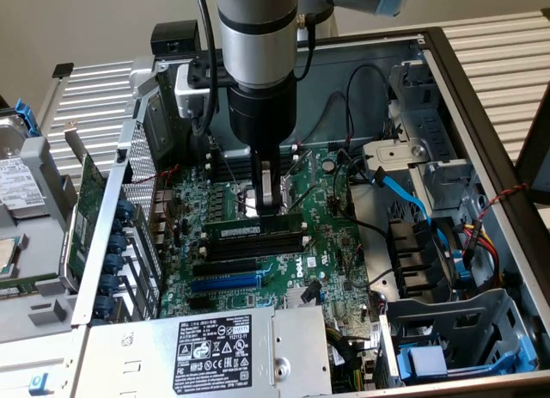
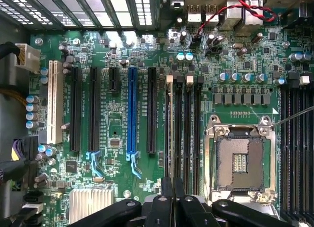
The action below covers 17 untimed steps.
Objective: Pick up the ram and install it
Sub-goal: 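Insert the ram into the slot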
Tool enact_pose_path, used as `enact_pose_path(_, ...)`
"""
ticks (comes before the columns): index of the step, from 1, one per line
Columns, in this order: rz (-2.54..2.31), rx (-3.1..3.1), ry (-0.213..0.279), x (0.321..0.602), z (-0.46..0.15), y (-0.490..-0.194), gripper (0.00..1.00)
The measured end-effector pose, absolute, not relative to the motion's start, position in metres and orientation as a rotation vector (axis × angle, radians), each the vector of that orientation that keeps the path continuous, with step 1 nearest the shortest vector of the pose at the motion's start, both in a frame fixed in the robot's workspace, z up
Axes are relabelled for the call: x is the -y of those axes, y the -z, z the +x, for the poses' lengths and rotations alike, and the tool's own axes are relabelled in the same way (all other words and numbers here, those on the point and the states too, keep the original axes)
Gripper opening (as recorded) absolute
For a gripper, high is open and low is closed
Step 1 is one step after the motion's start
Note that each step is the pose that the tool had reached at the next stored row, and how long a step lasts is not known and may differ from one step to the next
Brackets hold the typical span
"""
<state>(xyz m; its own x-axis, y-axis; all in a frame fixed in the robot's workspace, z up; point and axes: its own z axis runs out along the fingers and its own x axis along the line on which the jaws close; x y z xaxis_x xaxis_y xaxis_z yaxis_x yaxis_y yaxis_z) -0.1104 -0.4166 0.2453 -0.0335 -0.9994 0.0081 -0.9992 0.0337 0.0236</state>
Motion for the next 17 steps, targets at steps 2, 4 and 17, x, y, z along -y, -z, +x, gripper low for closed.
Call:
enact_pose_path(2, 2.167, 2.244, 0.017, 0.4166, -0.1107, -0.2449, 0.12)
enact_pose_path(4, 2.163, 2.248, 0.017, 0.4166, -0.1111, -0.2445, 0.12)
enact_pose_path(17, 2.156, 2.256, 0.015, 0.4166, -0.1119, -0.2414, 0.12)
